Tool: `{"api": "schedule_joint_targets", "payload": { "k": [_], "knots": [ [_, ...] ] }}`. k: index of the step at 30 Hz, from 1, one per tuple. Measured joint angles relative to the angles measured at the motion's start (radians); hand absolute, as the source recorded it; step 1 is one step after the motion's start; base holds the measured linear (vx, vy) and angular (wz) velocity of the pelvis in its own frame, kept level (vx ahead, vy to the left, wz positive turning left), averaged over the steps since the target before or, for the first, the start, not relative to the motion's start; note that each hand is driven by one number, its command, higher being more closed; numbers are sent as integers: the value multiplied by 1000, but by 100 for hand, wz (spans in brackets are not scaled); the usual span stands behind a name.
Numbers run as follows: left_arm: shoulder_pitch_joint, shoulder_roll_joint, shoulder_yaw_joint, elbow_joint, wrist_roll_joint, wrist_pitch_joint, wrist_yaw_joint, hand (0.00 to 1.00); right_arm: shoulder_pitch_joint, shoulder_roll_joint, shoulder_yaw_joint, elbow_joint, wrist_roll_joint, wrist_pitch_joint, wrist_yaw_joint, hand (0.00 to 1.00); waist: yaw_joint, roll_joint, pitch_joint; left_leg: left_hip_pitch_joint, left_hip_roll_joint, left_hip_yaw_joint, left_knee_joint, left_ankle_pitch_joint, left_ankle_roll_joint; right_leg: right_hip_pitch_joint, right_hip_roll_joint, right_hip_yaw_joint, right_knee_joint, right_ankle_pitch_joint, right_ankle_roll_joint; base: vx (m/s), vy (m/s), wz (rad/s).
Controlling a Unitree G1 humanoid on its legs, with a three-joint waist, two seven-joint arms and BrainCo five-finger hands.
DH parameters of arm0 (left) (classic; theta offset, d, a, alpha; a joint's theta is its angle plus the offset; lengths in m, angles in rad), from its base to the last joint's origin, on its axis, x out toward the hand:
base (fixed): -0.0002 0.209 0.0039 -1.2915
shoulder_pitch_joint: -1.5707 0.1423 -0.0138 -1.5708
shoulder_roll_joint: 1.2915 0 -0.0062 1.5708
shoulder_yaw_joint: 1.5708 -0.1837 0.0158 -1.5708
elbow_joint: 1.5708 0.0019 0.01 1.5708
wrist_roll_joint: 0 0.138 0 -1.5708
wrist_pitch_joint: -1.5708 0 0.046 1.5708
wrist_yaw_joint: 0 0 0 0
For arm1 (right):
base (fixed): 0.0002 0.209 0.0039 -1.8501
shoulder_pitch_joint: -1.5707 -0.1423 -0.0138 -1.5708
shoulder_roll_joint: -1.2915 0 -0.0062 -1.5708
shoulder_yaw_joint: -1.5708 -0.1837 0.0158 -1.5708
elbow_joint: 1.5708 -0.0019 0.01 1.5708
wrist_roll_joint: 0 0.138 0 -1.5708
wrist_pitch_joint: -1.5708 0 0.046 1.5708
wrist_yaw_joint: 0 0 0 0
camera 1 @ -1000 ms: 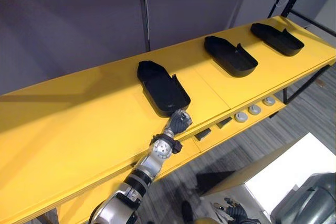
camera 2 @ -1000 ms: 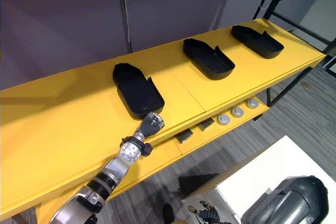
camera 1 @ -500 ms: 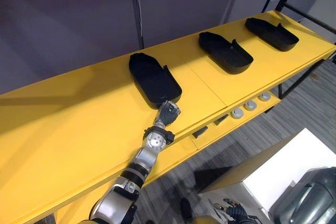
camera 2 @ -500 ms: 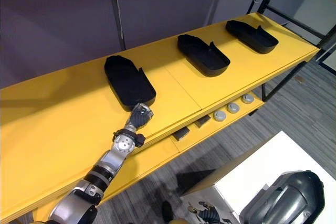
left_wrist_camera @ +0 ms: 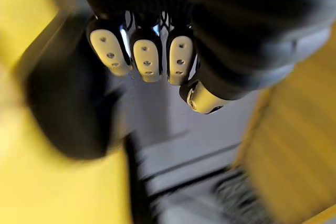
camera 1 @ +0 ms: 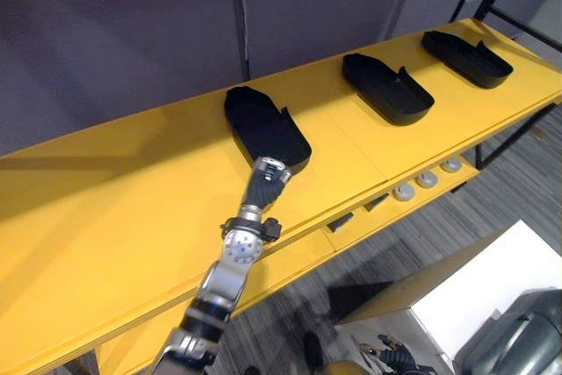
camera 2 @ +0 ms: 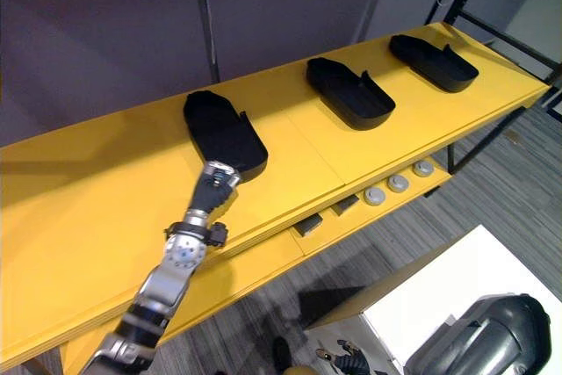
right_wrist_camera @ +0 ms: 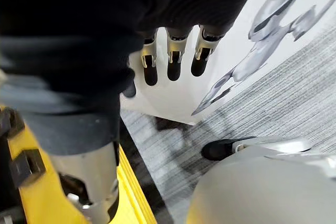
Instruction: Walk over and take plastic housings, then place them on the shelf
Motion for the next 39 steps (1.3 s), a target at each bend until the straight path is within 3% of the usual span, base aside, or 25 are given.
{"api": "schedule_joint_targets", "payload": {
  "k": [4, 7, 13, 15, 16, 20, 21, 25, 28, 39],
  "knots": [
    [157, -6, 196, -246, -72, -85, 17, 100, 2, -12, 21, 2, 0, 0, 0, 0, 37, 1, -2, 8, -3, -33, 9, 4, 6, 32, -5, -26, 0, -1, -1, -43, 11, 23],
    [259, -49, 378, -280, -114, -112, 70, 100, 6, -15, 21, 6, -1, 0, -2, 0, 73, 3, -9, 8, -4, -46, 11, 7, 8, 41, -6, -37, 0, 0, -1, -33, 8, 16],
    [414, -128, 670, -189, -140, -106, 212, 100, 35, -10, 62, -47, -13, 0, -14, 0, 120, 0, -42, 12, 1, -53, 23, -7, 14, 64, -10, -72, 1, -3, -3, -1, 6, 16],
    [453, -146, 741, -66, -168, -82, 232, 100, 35, -2, 100, -67, -15, 1, -20, 0, 124, -2, -57, 12, 7, -37, 36, -13, 18, 76, -12, -85, 1, -6, -3, 1, 14, 16],
    [477, -162, 777, 34, -195, -47, 232, 100, 32, 6, 125, -83, -27, 1, -19, 0, 132, -2, -63, 23, 9, -22, 39, -16, 18, 86, -13, -84, 1, -7, -2, 0, 0, 0],
    [509, -174, 805, 306, -198, 17, 209, 100, 32, 23, 149, -105, -40, 1, -19, 0, 141, -1, -74, 37, 9, -12, 39, -17, 18, 104, -18, -94, 1, -13, 4, 7, 19, 7],
    [518, -174, 806, 418, -191, 33, 188, 0, 33, 27, 147, -105, -46, 1, -19, 0, 142, 3, -84, 39, 9, -8, 38, -17, 18, 105, -19, -94, 1, -16, 6, 27, 33, 1],
    [508, -175, 799, 780, -188, 72, 109, 0, 37, 37, 143, -98, -52, 1, -19, 0, 140, 3, -91, 42, 9, 5, 32, -18, 17, 102, -20, -84, 1, -20, 11, 20, 22, -6],
    [505, -176, 756, 904, -179, 85, 64, 0, 38, 35, 123, -61, -52, 0, -20, 0, 139, 4, -91, 45, 10, 6, 25, -16, 13, 100, -18, -81, 0, -22, 11, 6, 4, -1],
    [428, -101, 470, 1002, -58, 66, -15, 0, 9, 30, 95, 4, -51, 0, -42, 0, 138, 7, -85, 58, 12, 15, -8, -7, 1, 86, -10, -62, 0, -27, 5, 24, 3, -5]
  ]
}}
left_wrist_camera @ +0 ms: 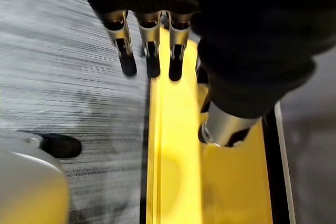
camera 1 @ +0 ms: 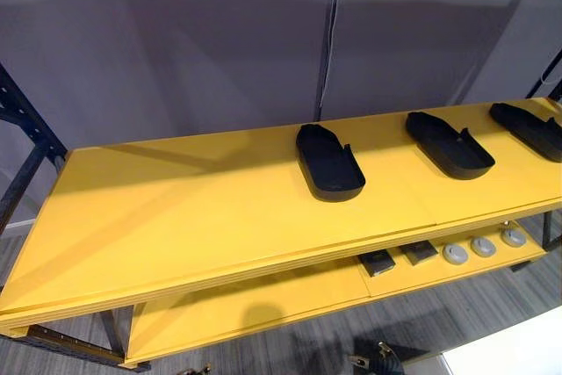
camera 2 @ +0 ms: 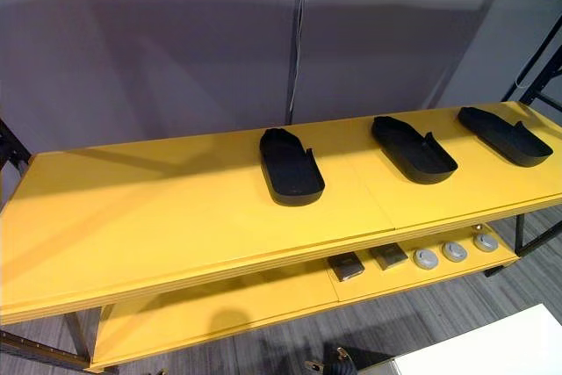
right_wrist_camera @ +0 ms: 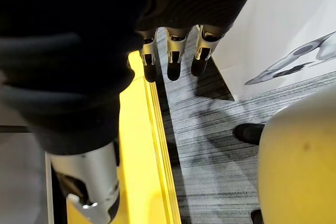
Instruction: Walk over and take plastic housings, then place them on the shelf
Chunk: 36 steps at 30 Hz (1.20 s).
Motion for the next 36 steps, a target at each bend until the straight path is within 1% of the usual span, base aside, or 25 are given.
{"api": "schedule_joint_targets", "payload": {
  "k": [1, 2, 4, 7, 11, 13, 17, 18, 20, 21, 22, 24, 25, 26, 28, 31, 32, 33, 34, 35, 36],
  "knots": [
    [-15, 10, -34, 12, 16, -3, -1, 0, -11, -1, 0, 10, 0, 0, -6, 0, -4, -3, 5, 1, 0, 5, 0, 0, 0, -2, 0, 5, 0, 0, 0, 24, 7, -11],
    [-21, 12, -40, 14, 19, -4, -1, 0, -14, -1, 0, 13, 0, 0, -8, 0, -7, -1, 7, 0, 0, 5, 0, 0, 0, -2, 0, 6, 0, 0, 0, 29, 8, -8],
    [-41, 12, -96, 18, 30, -5, -5, 0, -22, -1, -1, 14, 0, 0, -19, 0, -24, -1, 17, 0, -1, 10, 0, -1, -2, -5, 0, 9, 0, -1, 1, 21, 7, -7],
    [-62, 12, -135, 18, 52, -6, -11, 0, -24, 0, -42, 12, 5, -1, -22, 0, -27, -1, 21, -3, 0, 17, 0, -3, -4, -16, 2, 18, 0, -1, 1, 22, 4, -10],
    [-79, 19, -157, 16, 72, -6, -24, 0, -24, -18, -62, -4, 17, -1, -30, 0, -41, 5, 39, -3, 1, 22, 1, -5, -7, -20, 4, 29, 0, -1, 1, 17, 1, -6],
    [-79, 27, -169, 16, 88, -6, -25, 0, -21, -25, -66, -32, 17, -1, -35, 0, -53, 7, 41, -3, 4, 31, 2, -8, -12, -23, 7, 37, 0, -1, 1, 12, 2, -10],
    [-77, 41, -176, 16, 93, -6, -24, 0, -28, -21, -56, -34, 15, -1, -34, 0, -52, 7, 43, -2, 11, 79, 10, -20, -25, -42, 19, 88, 0, 2, -4, 6, 0, -39],
    [-77, 43, -175, 16, 93, -7, -24, 0, -42, -17, -54, -34, 10, -2, -31, 0, -52, 9, 46, -4, 14, 103, 18, -28, -18, -51, 25, 112, 0, 6, -4, 6, -2, -64],
    [-80, 43, -175, 14, 92, -7, -24, 0, -61, -17, -41, -34, -2, -2, -30, 0, -52, 9, 61, -10, 14, 135, 43, -47, -18, -63, 30, 152, 1, 16, -2, 6, 10, -67],
    [-84, 43, -174, 13, 89, -8, -24, 0, -70, -18, -32, -35, -5, -2, -30, 0, -54, 8, 68, -22, 12, 159, 64, -58, -9, -81, 33, 179, 8, 20, 0, 0, 22, -57],
    [-91, 42, -174, 13, 85, -8, -24, 0, -83, -18, -30, -35, -5, -1, -30, 0, -54, 7, 74, -25, 11, 169, 70, -61, -8, -90, 34, 194, 13, 21, 1, -3, 35, -67],
    [-114, 40, -172, 13, 71, -8, -24, 0, -98, -22, -32, -35, -5, -1, -30, 0, -55, 4, 103, -20, 5, 211, 80, -71, 8, -114, 36, 239, 42, 23, 4, -21, 52, -62],
    [-117, 39, -169, 13, 64, -8, -24, 0, -101, -22, -33, -37, -5, -1, -30, 0, -54, 2, 105, -20, 3, 222, 81, -72, 10, -123, 37, 255, 51, 24, 6, -51, 76, -62],
    [-129, 37, -162, 8, 62, -9, -23, 0, -103, -22, -35, -57, -5, -1, -30, 0, -53, -2, 115, -19, -2, 245, 88, -77, 18, -139, 38, 277, 71, 22, 14, -73, 82, -60],
    [-162, 33, -156, -3, 62, -11, -23, 0, -108, -22, -35, -93, -6, -1, -34, 0, -50, -19, 145, -23, -5, 290, 125, -96, 36, -162, 39, 319, 104, 25, 28, -133, 92, -63],
    [-194, 28, -162, -19, 64, -16, -23, 0, -92, -22, -35, -130, -16, -1, -37, 0, -46, -37, 164, -53, -1, 329, 201, -133, 52, -182, 37, 350, 109, 37, 48, -172, 61, -42],
    [-200, 27, -175, -31, 65, -16, -23, 0, -88, -21, -35, -153, -28, -1, -37, 0, -46, -44, 164, -86, 8, 358, 236, -145, 66, -204, 33, 353, 117, 25, 63, -218, 43, -52],
    [-208, 23, -179, -44, 66, -17, -24, 0, -89, -23, -35, -159, -29, -1, -38, 0, -43, -39, 166, -115, 23, 383, 254, -149, 73, -255, 28, 292, 180, 10, 55, -179, 28, -68],
    [-213, 23, -178, -53, 69, -16, -26, 0, -97, -23, -36, -159, -37, -1, -37, 0, -43, -36, 169, -127, 41, 407, 265, -149, 72, -320, 16, 180, 352, -43, 40, -131, 22, -59],
    [-216, 23, -178, -53, 72, -12, -27, 0, -96, -24, -36, -157, -44, -1, -37, 0, -43, -33, 170, -124, 50, 415, 268, -148, 72, -327, 8, 132, 424, -85, 34, -52, 22, -60],
    [-216, 24, -177, -54, 75, -9, -30, 0, -87, -26, -37, -145, -48, -1, -37, 0, -44, -34, 168, -108, 62, 440, 278, -148, 71, -304, -14, 60, 513, -166, 31, 16, -15, -56]
  ]
}}
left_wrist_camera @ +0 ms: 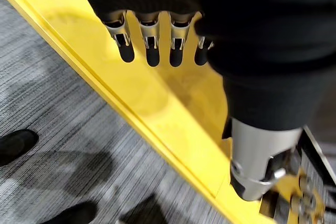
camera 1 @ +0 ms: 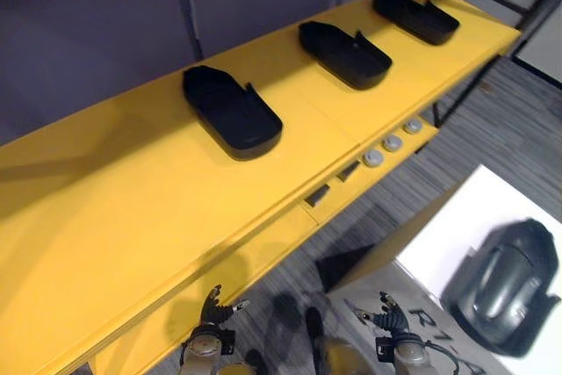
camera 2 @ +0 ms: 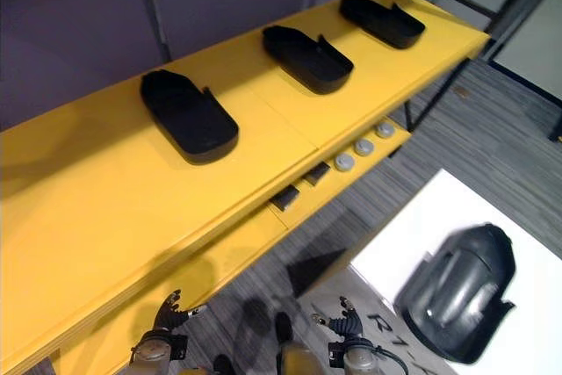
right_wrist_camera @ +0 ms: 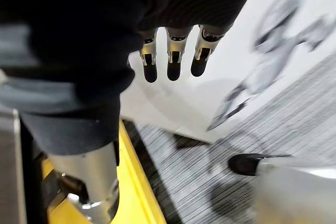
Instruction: Walk over and take plastic housings, then place them on the shelf
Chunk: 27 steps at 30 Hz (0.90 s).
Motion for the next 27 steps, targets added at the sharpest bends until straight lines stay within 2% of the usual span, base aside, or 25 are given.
{"api": "schedule_joint_targets", "payload": {
  "k": [1, 3, 4, 5, 6, 7, 8, 10, 12, 14, 15, 16, 17, 18, 20, 22, 24, 26, 27],
  "knots": [
    [-2, 1, 0, 0, 5, 2, -4, 0, 2, -4, 0, 16, -2, 0, 0, 0, -1, -3, -6, 11, 6, 24, 12, 0, 0, 37, -28, -45, 37, -56, 7, 18, -24, -57],
    [-12, 13, 4, -3, 8, 2, -13, 0, -20, -15, 1, 54, -14, 2, 2, 0, 0, -22, -20, 4, -4, 38, 58, -5, -6, 56, -58, -95, 5, -96, -9, 20, -94, -87],
    [-9, 4, 13, 0, 8, 3, -13, 0, -50, -42, 13, 80, -23, 3, 2, 0, -2, -8, -31, -24, 4, -22, 87, -6, -3, 67, -21, -85, -70, -50, -41, -10, -178, -130],
    [-6, -4, 15, 0, 7, 2, -13, 0, -78, -61, 29, 98, -25, 3, 3, 0, 6, 11, -44, -40, 2, -61, 67, -16, -7, 75, 8, -57, -136, 3, -45, -83, -105, -192],
    [9, -36, 28, -1, 5, -2, -12, 0, -117, -92, 45, 124, -36, 4, 3, 0, 51, 70, -81, -34, 15, -90, -33, 8, -2, 79, 31, -138, -228, 38, -64, -97, -45, -205],
    [1, -37, 37, 1, -11, -11, -11, 0, -150, -88, 52, 142, -40, 5, 3, 0, 60, 40, -83, -14, 8, -14, -43, 32, -30, 72, -52, -325, -179, -11, -68, -90, -12, -190],
    [-5, -36, 32, 4, -18, -4, -11, 0, -157, -84, 58, 142, -42, 5, 3, 0, 56, 42, -82, -12, 19, 8, -38, 34, -33, 71, -68, -375, -173, -10, -69, -50, -68, -131],
    [16, -27, 9, 45, -30, -3, -12, 0, -148, -71, 58, 141, -44, 5, 3, 0, 51, 39, -84, 33, 37, 27, -30, 36, -42, 108, -16, -316, -238, 56, -91, -30, -111, -110],
    [41, -26, 8, 66, -30, -3, -12, 0, -143, -74, 52, 136, -44, 5, 1, 0, 49, 32, -82, 65, 47, 24, -48, 36, -43, 134, 34, -232, -318, 94, -95, -38, -102, -128],
    [38, -24, -1, 104, -28, 2, -13, 0, -128, -78, 36, 125, -44, 5, -3, 0, 43, 42, -87, 90, 53, 28, -84, 40, -53, 128, 65, -189, -360, 109, -103, -53, -72, -121],
    [32, -27, -1, 113, -28, 1, -14, 0, -115, -79, 18, 124, -45, 6, -5, 0, 36, 47, -90, 90, 66, 74, -108, 49, -75, 91, 34, -326, -315, 72, -118, -41, -46, -92],
    [24, -26, -2, 114, -28, 2, -14, 0, -112, -78, 8, 124, -45, 6, -6, 0, 32, 45, -90, 86, 73, 90, -113, 52, -90, 71, 4, -414, -266, 60, -126, 23, -23, -91],
    [24, -18, -6, 119, -28, 6, -14, 0, -104, -70, 2, 124, -47, 6, -5, 0, 26, 36, -88, 99, 75, 136, -114, 49, -111, 57, -83, -601, -183, 20, -132, 52, 7, -79],
    [24, -12, -10, 121, -28, 9, -14, 0, -101, -65, 2, 123, -52, 6, -5, 0, 24, 37, -84, 113, 74, 153, -112, 47, -117, 58, -84, -603, -173, 19, -133, 88, -4, -84],
    [20, 1, -12, 127, -27, 13, -15, 0, -80, -57, 2, 115, -59, 5, -5, 0, 17, 47, -81, 140, 86, 167, -104, 47, -118, 67, -46, -545, -185, 26, -147, 64, -59, -81],
    [8, 17, -11, 127, -24, 12, -14, 0, -73, -51, 2, 116, -56, 5, -6, 0, 17, 48, -80, 146, 118, 171, -28, 47, -118, 78, -5, -473, -218, 27, -149, 78, -130, -98],
    [-3, 15, -13, 127, -24, 12, -15, 0, -68, -53, 1, 116, -51, 5, -8, 0, 9, 46, -76, 119, 135, 134, 54, 32, -118, 90, 1, -451, -242, 34, -155, 45, -92, -46],
    [-6, -2, -13, 116, -24, 8, -14, 0, -50, -56, -1, 120, -26, 5, -11, 0, 17, 46, -71, 93, 89, -80, 77, -18, -156, 123, 16, -407, -272, 41, -147, 9, -54, -54],
    [-5, -3, -20, 116, -25, 7, -14, 0, -47, -51, -2, 127, -17, 5, -11, 0, 18, 44, -63, 77, 49, -212, 60, -34, -167, 147, 18, -390, -285, 42, -146, 1, -6, -45]
  ]
}}
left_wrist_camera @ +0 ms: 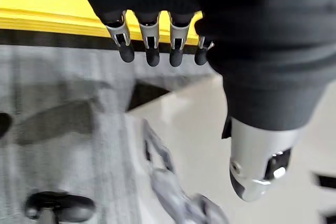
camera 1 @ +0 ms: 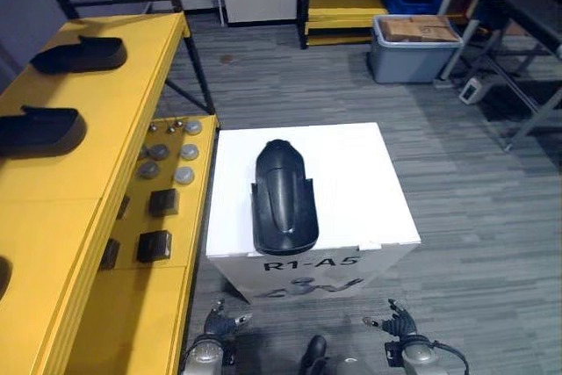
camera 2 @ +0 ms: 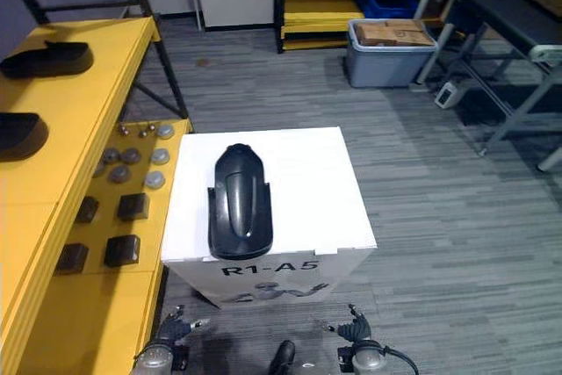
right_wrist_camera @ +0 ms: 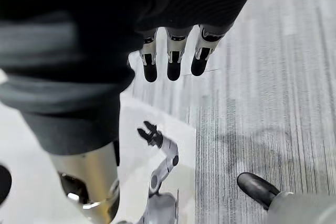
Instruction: Walk over and take plastic housings, then place them on the shelf
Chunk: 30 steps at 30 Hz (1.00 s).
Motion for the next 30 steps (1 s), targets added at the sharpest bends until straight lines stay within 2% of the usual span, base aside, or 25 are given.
{"api": "schedule_joint_targets", "payload": {
  "k": [2, 3, 4, 5, 6, 7, 9, 10, 15, 18, 19, 20, 23, 24, 28, 30],
  "knots": [
    [2, -7, -2, -1, -5, -1, 0, 0, 6, 0, -2, 19, 9, 0, 0, 0, 0, 2, 3, -34, -51, -138, -48, -6, 2, 22, 1, 12, -20, 10, 14, 3, 1, -30],
    [4, -7, -2, -1, -5, -3, 1, 0, 7, 0, -4, 34, 24, 0, 0, 0, 2, 5, 4, -53, -60, -175, -78, 0, 9, 32, 4, 17, -28, 13, 18, -2, 15, -31],
    [10, -6, -2, 1, -7, -4, 2, 0, 11, 1, -5, 46, 26, 0, 0, 0, 8, 14, 5, -68, -53, -183, -107, 33, 41, 35, 18, 32, -31, 16, 18, -6, 24, -28],
    [12, -5, -1, 2, -7, -4, 2, 0, 11, 1, -5, 48, 26, 0, 0, 0, 11, 16, 6, -67, -52, -183, -106, 52, 42, 35, 21, 36, -31, 16, 19, 38, 74, -38],
    [29, 1, 0, 8, -7, -4, 2, 0, 21, 13, -17, 50, 32, -1, 2, 0, 13, 19, -3, -59, -53, -178, -120, 73, 65, 53, 28, 50, -52, 24, 31, 70, 80, -14],
    [28, 2, 0, 10, -7, -4, 2, 0, 27, 18, -42, 50, 52, -1, 2, 0, 6, 19, -4, -56, -63, -183, -148, 78, 72, 60, 26, 49, -82, 38, 42, 98, 90, -6],
    [26, 5, 4, 16, -7, -4, 2, 0, 33, 19, -79, 51, 89, -1, 3, 0, 5, 21, -4, -41, -78, -182, -184, 95, 93, 72, 23, 50, -121, 67, 39, 141, 109, 6],
    [26, 7, 9, 19, -8, -4, 2, 0, 35, 19, -88, 51, 107, -1, 3, 0, 5, 22, -5, -36, -81, -181, -191, 97, 94, 78, 23, 51, -133, 80, 31, 182, 138, -1],
    [26, 38, 53, 19, -44, -4, 5, 0, 28, 12, -201, 34, 192, -2, -8, 0, 6, 22, -6, 12, -106, -182, -202, 98, 94, 148, 14, 66, -202, 100, 50, 135, 104, -6],
    [30, 45, 98, 15, -48, -6, 4, 0, 6, -18, -343, 24, 195, -4, -24, 0, 4, 19, -9, 17, -118, -184, -208, 98, 94, 161, 6, 66, -224, 106, 59, 78, 80, 3],
    [45, 46, 113, 7, -56, -6, 2, 0, 2, -52, -400, -9, 194, -2, -35, 0, 5, 19, -9, 18, -123, -185, -209, 98, 94, 164, 1, 66, -226, 108, 61, 51, 63, 2],
    [50, 46, 118, 5, -60, -6, 2, 0, 2, -59, -410, -20, 193, -2, -38, 0, 5, 19, -9, 19, -124, -185, -209, 98, 94, 165, 0, 66, -226, 108, 61, 39, 59, -1],
    [101, 51, 141, -4, -87, -6, 1, 0, 5, -130, -464, -183, 173, 2, -64, 0, -4, 17, -15, 32, -129, -186, -223, 98, 95, 172, -3, 69, -227, 110, 64, 4, 52, -4],
    [118, 51, 141, -7, -88, -6, 0, 0, 5, -155, -461, -284, 161, 4, -72, 0, -10, 16, -18, 32, -131, -187, -228, 98, 95, 169, -4, 70, -227, 111, 66, -32, 34, -1],
    [159, 47, 140, -7, -105, -6, -13, 0, 2, -180, -402, -664, 99, -2, -81, 0, -17, -3, -32, 32, -130, -187, -246, 103, 103, 156, 1, 83, -229, 118, 70, -72, 7, -7],
    [170, 39, 139, -7, -105, -6, -24, 0, -3, -179, -339, -781, 99, -8, -83, 0, -16, -9, -37, 40, -127, -188, -263, 107, 110, 156, 5, 83, -230, 122, 69, -83, -20, -2]
  ]
}}
